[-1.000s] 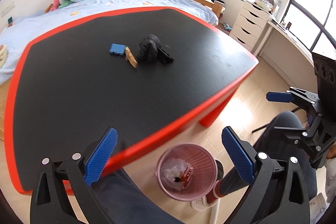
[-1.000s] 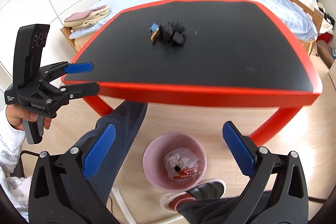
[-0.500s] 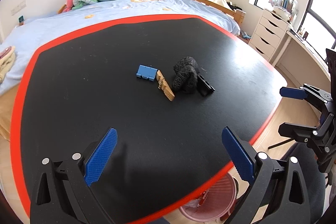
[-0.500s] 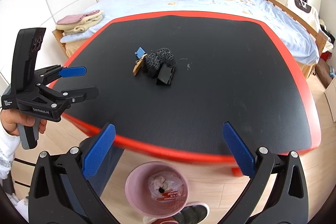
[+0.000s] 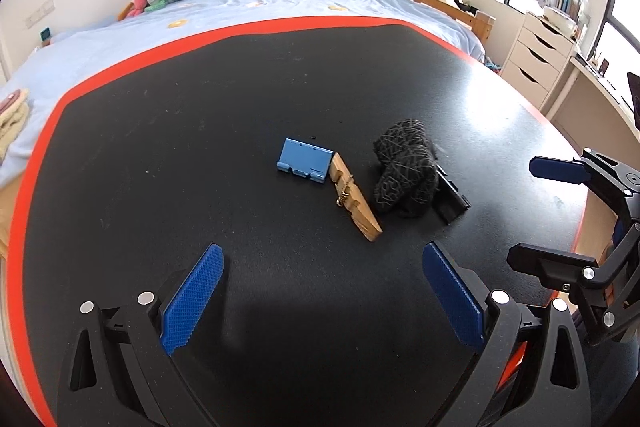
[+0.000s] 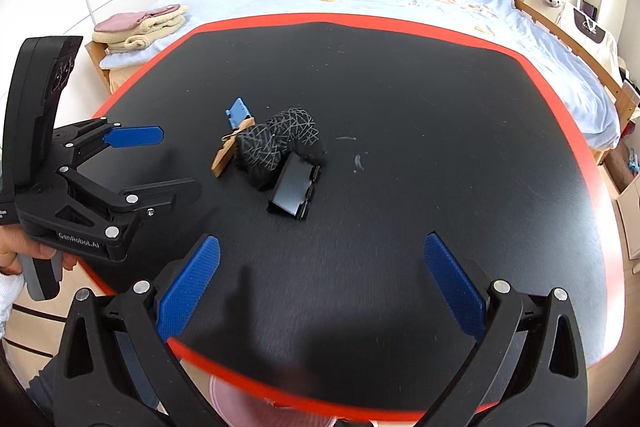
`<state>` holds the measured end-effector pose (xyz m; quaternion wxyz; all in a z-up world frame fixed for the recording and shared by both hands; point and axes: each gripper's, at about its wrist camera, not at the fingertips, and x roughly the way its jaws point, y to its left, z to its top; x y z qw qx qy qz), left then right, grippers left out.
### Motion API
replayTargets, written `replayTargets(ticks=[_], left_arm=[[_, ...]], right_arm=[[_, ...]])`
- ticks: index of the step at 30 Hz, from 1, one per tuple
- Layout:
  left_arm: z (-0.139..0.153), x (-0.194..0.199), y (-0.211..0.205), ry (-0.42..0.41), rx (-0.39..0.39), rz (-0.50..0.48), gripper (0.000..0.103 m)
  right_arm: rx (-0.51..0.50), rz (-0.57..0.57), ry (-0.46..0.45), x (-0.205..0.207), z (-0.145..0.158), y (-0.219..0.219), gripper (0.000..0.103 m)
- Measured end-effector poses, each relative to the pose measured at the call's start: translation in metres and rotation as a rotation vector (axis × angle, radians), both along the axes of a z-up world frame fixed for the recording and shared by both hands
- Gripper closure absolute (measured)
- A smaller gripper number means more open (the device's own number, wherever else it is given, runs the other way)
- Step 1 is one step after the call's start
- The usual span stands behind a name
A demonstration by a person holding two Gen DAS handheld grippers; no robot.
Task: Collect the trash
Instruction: 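Move both tools back over the table toward the remaining items, then grasp the wooden clothespin with the left tool while the right tool grasps the black phone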
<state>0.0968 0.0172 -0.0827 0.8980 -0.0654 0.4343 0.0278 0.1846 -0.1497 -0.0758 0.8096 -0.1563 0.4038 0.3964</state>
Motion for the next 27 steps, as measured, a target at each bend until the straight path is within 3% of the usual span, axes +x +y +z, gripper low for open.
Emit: replayTargets(ticks=[15, 17, 19, 27], left_arm=[[-0.005, 0.018, 0.007, -0.005, 0.03, 0.015, 0.008], [-0.006, 0.019, 0.007, 0.002, 0.032, 0.01, 0.008], [-0.006, 0.018, 0.006, 0.001, 0.035, 0.007, 0.01], [-0.002, 0.018, 0.004, -0.016, 0.046, -0.016, 0.045]], right_arm=[[0.003, 0.002, -0.02, 0.022, -0.017, 0.024, 0.004], [-0.005, 0.01, -0.018, 0.023, -0.019, 0.028, 0.022], [-0.019, 0.016, -0.031, 0.023, -0.019, 0.031, 0.027], [-0.029, 0.06, -0.035, 0.019, -0.016, 0.037, 0.057]])
